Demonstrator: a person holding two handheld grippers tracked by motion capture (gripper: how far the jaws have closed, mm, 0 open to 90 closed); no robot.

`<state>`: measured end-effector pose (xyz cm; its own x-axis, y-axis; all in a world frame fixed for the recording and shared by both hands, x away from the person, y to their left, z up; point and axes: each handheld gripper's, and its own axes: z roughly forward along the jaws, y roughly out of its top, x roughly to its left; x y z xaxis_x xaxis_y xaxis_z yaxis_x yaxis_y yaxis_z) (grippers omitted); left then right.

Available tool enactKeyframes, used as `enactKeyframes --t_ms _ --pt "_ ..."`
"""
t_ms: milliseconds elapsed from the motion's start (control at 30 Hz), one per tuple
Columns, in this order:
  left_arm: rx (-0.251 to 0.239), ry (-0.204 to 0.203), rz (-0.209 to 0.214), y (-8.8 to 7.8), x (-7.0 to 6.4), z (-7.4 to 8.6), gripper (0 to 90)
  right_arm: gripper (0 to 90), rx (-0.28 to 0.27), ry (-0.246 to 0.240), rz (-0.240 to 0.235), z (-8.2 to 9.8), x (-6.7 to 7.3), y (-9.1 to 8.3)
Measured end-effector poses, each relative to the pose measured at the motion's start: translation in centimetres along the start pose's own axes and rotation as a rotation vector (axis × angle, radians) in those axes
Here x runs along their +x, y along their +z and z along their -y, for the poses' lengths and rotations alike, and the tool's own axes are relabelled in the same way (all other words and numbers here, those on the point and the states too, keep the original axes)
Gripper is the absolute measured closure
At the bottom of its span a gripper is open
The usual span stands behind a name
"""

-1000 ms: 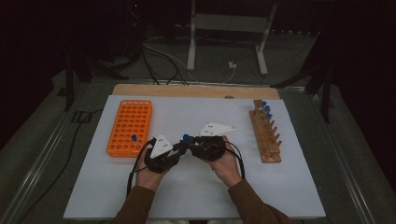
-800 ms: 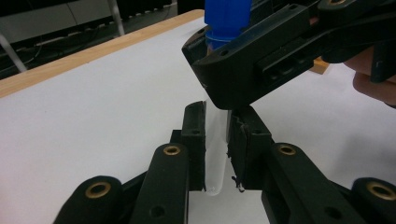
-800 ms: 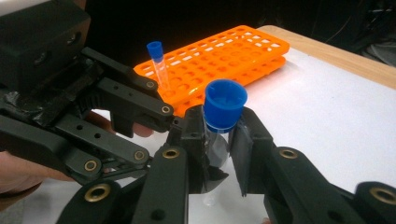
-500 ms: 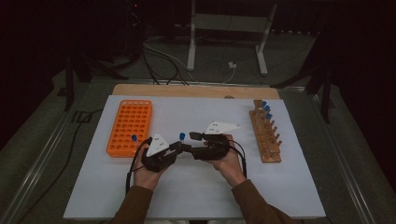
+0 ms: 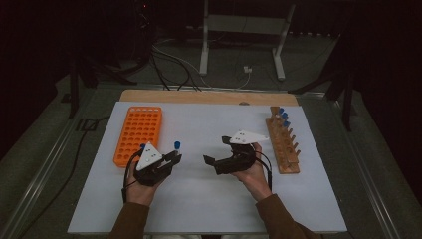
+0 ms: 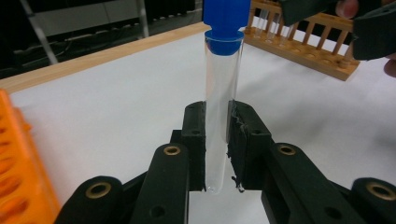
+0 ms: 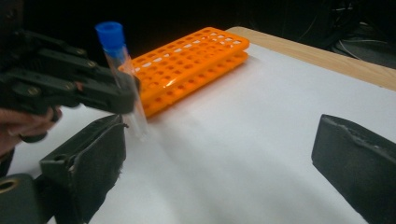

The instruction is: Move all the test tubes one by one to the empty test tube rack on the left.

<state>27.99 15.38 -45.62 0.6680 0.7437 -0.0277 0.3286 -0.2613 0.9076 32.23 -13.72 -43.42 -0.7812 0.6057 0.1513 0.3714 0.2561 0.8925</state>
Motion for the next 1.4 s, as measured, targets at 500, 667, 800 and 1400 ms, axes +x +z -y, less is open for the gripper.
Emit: enactKeyframes --t_ms 500,667,800,1400 --pt "-0.066 -0.04 -0.111 -4.7 2.8 1.1 77.8 2.0 -0.019 0.004 0.033 0.7 -0.7 -1.4" --pt "-0.088 -0.065 -0.151 -6.1 4.1 1.3 77.8 2.0 -0.024 0.006 0.039 0.8 -0.8 -1.6" --pt "-0.093 -0.084 -0.182 -6.8 5.1 1.7 77.8 2.0 -0.028 0.007 0.047 0.9 -1.0 -1.8" --pt "-0.017 -0.121 -0.282 -4.1 7.6 3.5 77.8 2.1 -0.04 0.021 0.051 1.3 -1.4 -2.4"
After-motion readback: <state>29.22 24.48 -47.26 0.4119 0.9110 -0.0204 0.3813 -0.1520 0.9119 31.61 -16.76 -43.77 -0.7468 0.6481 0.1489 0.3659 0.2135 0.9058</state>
